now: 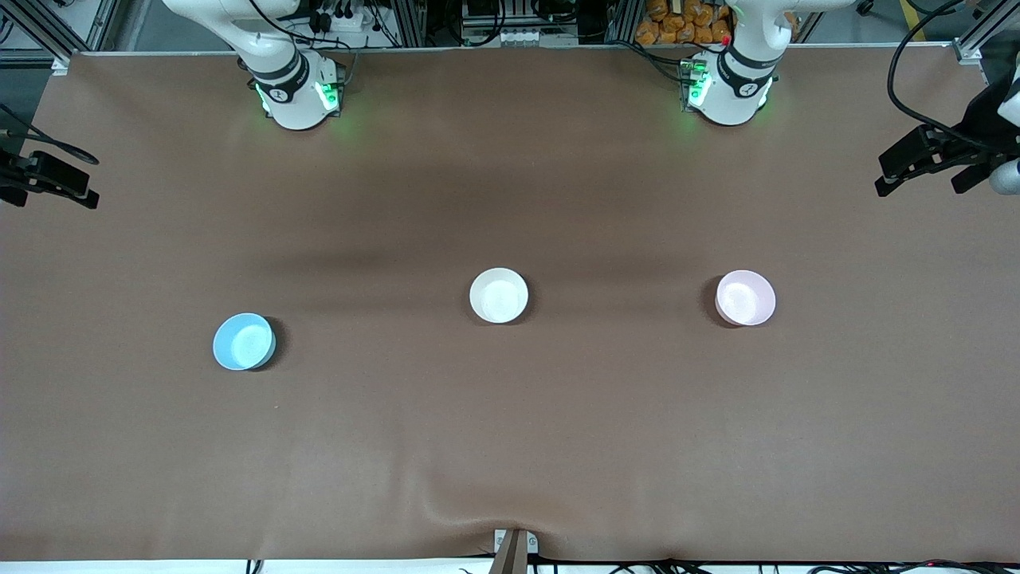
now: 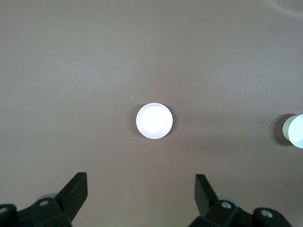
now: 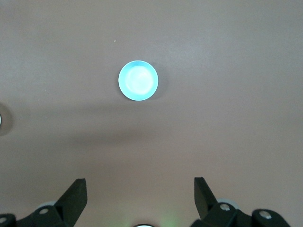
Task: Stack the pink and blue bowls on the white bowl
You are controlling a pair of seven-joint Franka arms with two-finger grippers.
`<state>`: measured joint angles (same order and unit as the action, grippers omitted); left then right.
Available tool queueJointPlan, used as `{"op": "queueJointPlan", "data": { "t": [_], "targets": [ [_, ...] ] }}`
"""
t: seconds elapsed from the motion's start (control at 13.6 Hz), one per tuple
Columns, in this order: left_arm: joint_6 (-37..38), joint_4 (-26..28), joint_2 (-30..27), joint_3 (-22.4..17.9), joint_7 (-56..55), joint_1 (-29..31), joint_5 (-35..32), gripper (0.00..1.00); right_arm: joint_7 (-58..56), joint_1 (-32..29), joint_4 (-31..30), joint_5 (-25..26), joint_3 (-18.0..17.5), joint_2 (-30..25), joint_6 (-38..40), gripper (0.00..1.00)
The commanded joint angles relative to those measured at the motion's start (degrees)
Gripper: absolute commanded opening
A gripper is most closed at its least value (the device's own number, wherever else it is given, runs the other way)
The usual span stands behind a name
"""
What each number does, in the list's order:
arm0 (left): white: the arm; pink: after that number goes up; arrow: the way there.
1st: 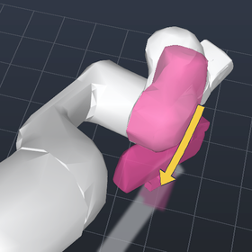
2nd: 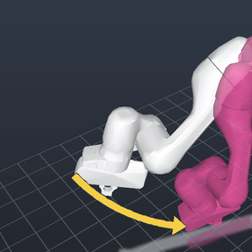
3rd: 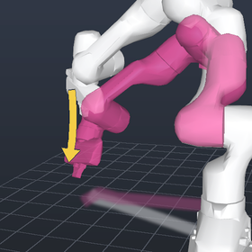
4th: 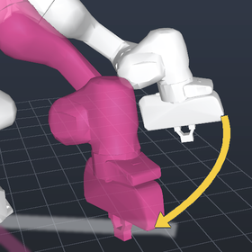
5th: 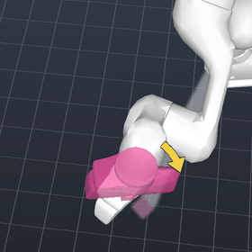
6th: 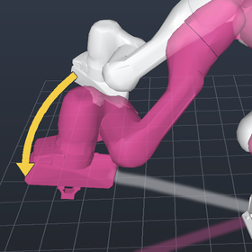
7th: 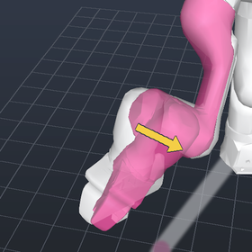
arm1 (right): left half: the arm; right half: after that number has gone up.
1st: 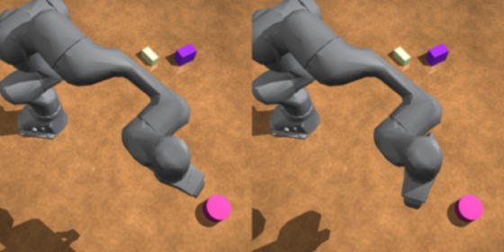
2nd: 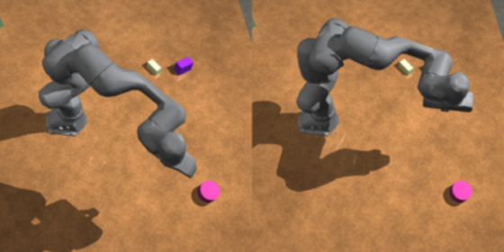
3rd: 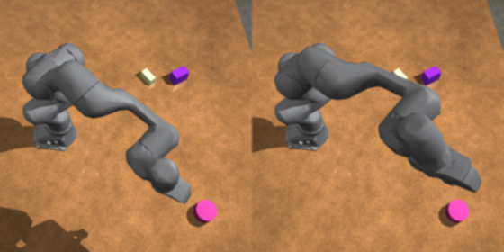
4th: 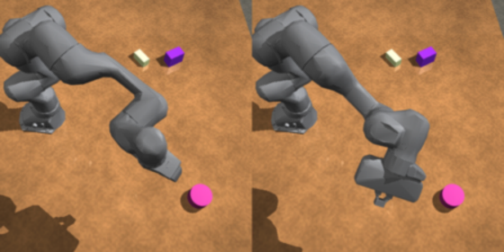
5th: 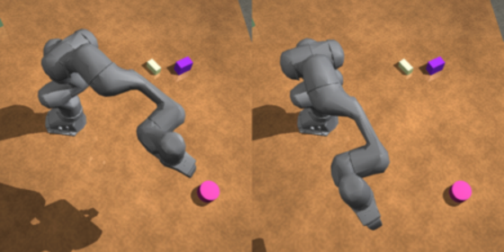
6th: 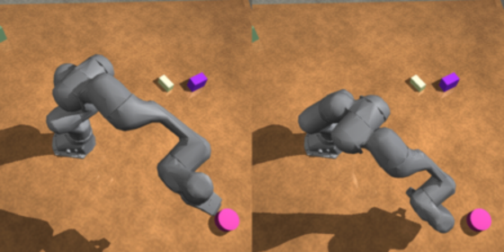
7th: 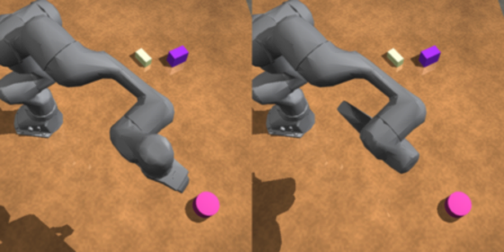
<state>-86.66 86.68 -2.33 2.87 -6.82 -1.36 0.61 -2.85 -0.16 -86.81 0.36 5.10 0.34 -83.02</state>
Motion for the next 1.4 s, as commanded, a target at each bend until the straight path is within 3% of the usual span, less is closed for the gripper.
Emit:
{"op": "queueJointPlan", "data": {
  "t": [0.0,1.32],
  "targets": [
    [1.67,-1.69,0.66,-0.06,0.22,0.13,-0.52,1.00,-0.49,-0.10,-0.02,0.78,-0.09,-0.60,-0.03,1.00],
    [4.48,-1.42,0.40,-0.14,1.01,0.48,-1.13,1.00,-0.40,0.95,-0.38,0.78,-0.18,0.19,-0.47,1.00]
  ]
}}
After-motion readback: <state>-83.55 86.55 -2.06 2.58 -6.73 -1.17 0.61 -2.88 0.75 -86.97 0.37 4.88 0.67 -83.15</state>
